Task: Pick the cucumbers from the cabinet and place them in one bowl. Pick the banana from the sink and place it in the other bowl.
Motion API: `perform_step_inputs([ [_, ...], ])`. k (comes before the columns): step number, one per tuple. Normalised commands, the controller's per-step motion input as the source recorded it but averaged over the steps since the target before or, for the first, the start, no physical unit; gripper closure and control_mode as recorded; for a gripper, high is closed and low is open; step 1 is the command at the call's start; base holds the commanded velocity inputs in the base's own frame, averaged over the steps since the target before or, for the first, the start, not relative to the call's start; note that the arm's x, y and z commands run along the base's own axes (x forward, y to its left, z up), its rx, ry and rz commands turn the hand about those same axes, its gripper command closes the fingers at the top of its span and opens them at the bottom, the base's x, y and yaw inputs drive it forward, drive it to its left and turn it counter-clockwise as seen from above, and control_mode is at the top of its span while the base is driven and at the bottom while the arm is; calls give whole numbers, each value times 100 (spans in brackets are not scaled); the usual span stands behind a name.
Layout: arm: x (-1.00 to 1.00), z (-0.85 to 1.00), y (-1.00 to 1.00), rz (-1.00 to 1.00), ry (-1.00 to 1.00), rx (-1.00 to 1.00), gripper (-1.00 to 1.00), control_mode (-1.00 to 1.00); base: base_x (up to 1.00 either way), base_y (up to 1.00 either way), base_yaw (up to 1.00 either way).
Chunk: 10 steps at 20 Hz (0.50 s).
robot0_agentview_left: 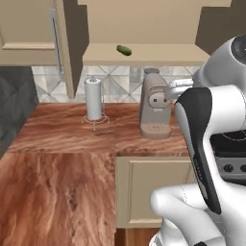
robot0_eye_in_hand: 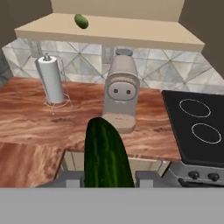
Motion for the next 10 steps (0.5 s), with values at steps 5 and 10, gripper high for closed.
perform_step_inputs([
  [5, 0, 0, 0, 0, 0, 0, 100, 100, -35, -15, 42],
  [10, 0, 0, 0, 0, 0, 0, 100, 100, -28, -12, 44],
])
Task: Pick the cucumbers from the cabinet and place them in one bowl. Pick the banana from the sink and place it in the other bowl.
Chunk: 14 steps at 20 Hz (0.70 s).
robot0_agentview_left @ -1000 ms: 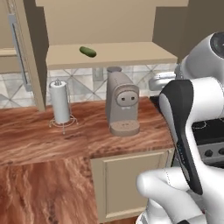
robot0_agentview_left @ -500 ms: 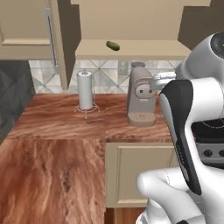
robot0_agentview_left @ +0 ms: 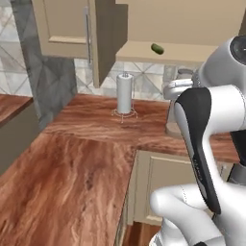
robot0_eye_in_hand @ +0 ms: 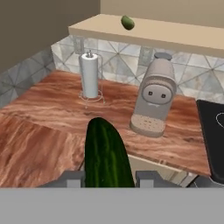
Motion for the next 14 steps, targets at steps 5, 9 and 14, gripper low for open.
perform_step_inputs([
  [5, 0, 0, 0, 0, 0, 0, 100, 100, -5, -10, 50],
  [9, 0, 0, 0, 0, 0, 0, 100, 100, -25, -20, 47],
  [14, 0, 0, 0, 0, 0, 0, 100, 100, -46, -28, 40],
])
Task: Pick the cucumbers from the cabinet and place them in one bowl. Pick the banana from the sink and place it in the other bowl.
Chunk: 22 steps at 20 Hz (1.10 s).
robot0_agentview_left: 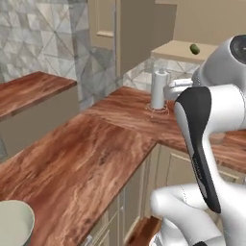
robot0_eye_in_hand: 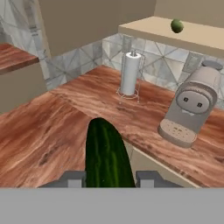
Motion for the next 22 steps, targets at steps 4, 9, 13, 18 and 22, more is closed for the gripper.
perform_step_inputs([
  [4, 0, 0, 0, 0, 0, 0, 100, 100, -48, -12, 42],
  [9, 0, 0, 0, 0, 0, 0, 100, 100, -55, 8, 37],
  [13, 0, 0, 0, 0, 0, 0, 100, 100, -39, 33, 38],
  [18, 0, 0, 0, 0, 0, 0, 100, 100, -16, 68, 37],
  [22, 0, 0, 0, 0, 0, 0, 100, 100, -4, 56, 42],
])
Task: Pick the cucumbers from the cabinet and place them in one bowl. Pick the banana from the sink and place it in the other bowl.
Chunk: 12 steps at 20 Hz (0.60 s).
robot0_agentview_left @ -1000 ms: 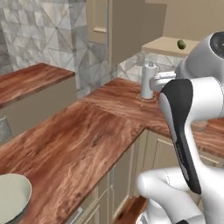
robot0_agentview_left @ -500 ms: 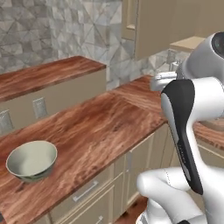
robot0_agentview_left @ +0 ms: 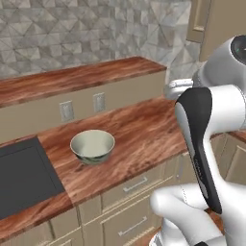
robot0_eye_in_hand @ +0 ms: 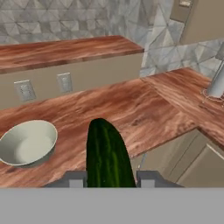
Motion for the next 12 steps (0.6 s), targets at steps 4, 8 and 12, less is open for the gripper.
perform_step_inputs([
  [4, 0, 0, 0, 0, 0, 0, 100, 100, 0, 46, 44],
  [8, 0, 0, 0, 0, 0, 0, 100, 100, 0, 43, 44],
  [12, 0, 0, 0, 0, 0, 0, 100, 100, 8, 36, 40],
])
